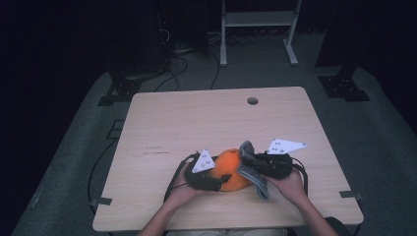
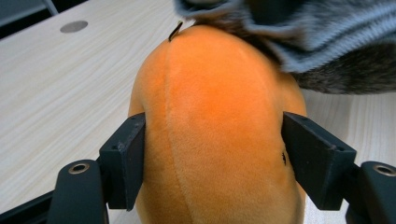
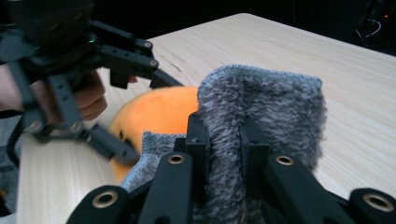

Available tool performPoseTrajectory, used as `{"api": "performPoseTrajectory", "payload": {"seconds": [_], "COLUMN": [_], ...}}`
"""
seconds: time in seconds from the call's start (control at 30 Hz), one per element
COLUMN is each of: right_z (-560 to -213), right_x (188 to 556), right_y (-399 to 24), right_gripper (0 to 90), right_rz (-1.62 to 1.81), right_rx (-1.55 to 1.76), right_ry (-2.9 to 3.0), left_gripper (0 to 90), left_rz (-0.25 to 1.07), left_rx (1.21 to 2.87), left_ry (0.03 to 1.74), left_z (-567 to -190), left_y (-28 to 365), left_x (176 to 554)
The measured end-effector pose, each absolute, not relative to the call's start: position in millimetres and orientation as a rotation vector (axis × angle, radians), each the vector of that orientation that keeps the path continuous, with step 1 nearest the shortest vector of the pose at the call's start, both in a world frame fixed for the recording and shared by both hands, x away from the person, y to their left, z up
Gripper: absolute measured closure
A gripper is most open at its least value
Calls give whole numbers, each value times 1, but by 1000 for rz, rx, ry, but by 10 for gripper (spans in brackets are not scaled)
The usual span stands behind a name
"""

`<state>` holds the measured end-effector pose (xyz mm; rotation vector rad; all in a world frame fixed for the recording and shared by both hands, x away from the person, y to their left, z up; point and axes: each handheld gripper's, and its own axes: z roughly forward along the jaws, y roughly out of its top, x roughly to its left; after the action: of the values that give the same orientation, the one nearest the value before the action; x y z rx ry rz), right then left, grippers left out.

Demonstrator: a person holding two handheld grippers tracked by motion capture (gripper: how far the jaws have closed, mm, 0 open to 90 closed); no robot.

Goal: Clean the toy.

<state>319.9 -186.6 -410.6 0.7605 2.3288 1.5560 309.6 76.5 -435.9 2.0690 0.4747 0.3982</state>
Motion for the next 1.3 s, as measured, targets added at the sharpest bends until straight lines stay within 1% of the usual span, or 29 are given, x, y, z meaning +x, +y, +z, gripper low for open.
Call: {"api": "performPoseTrajectory", "payload": {"seconds": [0.07, 0.1, 0.13, 0.2, 0.23, 0.27, 0.3, 0.33, 0.37, 0.4, 0.43, 0.47, 0.6, 0.63, 0.77, 0.83, 0.87, 0.9, 0.97, 1.0, 1.03, 1.07, 1.17, 1.23, 1.3], "right_z": [-413, -415, -415, -420, -422, -422, -421, -421, -419, -415, -413, -413, -415, -415, -411, -408, -409, -410, -410, -408, -408, -405, -401, -398, -398], "right_x": [323, 324, 324, 322, 320, 319, 318, 318, 317, 316, 317, 320, 327, 324, 313, 312, 314, 315, 315, 312, 312, 305, 301, 302, 308], "right_y": [-183, -184, -184, -189, -190, -191, -190, -190, -188, -182, -181, -182, -195, -200, -188, -178, -179, -181, -183, -183, -183, -174, -163, -160, -168], "right_gripper": [773, 773, 773, 773, 773, 773, 773, 773, 773, 773, 773, 773, 774, 774, 773, 774, 775, 775, 776, 775, 775, 775, 775, 775, 775], "right_rz": [1548, 1547, 1547, 1523, 1526, 1543, 1553, 1553, 1569, 1588, 1567, 1556, 1514, 1514, 1557, 1535, 1534, 1521, 1507, 1521, 1521, 1568, 1581, 1572, 1562], "right_rx": [771, 777, 777, 794, 798, 804, 789, 789, 760, 719, 710, 720, 794, 813, 718, 673, 687, 700, 706, 693, 693, 625, 552, 538, 580], "right_ry": [2342, 2352, 2352, 2365, 2369, 2370, 2371, 2371, 2369, 2363, 2354, 2348, 2320, 2315, 2332, 2341, 2346, 2345, 2342, 2338, 2338, 2350, 2362, 2356, 2331], "left_gripper": [253, 218, 218, 113, 108, 135, 188, 234, 234, 297, 316, 326, 329, 333, 334, 282, 243, 237, 250, 285, 295, 303, 312, 320, 321], "left_rz": [375, 375, 341, 221, 221, 183, 221, 221, 255, 284, 355, 364, 364, 388, 440, 438, 372, 358, 361, 397, 397, 417, 482, 478, 471], "left_rx": [2073, 2073, 2060, 1999, 1999, 2017, 2025, 2025, 2035, 2041, 2066, 2066, 2060, 2070, 2094, 2095, 2069, 2058, 2058, 2068, 2068, 2075, 2099, 2097, 2095], "left_ry": [483, 483, 507, 594, 594, 597, 578, 578, 555, 538, 489, 481, 467, 434, 381, 393, 455, 466, 459, 417, 417, 391, 334, 332, 332], "left_z": [-434, -434, -432, -431, -431, -436, -438, -438, -437, -436, -433, -432, -430, -430, -429, -428, -429, -430, -430, -430, -430, -430, -431, -431, -432], "left_y": [79, 79, 81, 89, 89, 89, 87, 87, 86, 84, 82, 82, 80, 77, 71, 72, 75, 76, 75, 70, 70, 68, 64, 66, 68], "left_x": [311, 311, 314, 324, 324, 326, 323, 323, 320, 317, 313, 312, 312, 309, 303, 302, 308, 310, 310, 307, 307, 304, 295, 295, 295]}}
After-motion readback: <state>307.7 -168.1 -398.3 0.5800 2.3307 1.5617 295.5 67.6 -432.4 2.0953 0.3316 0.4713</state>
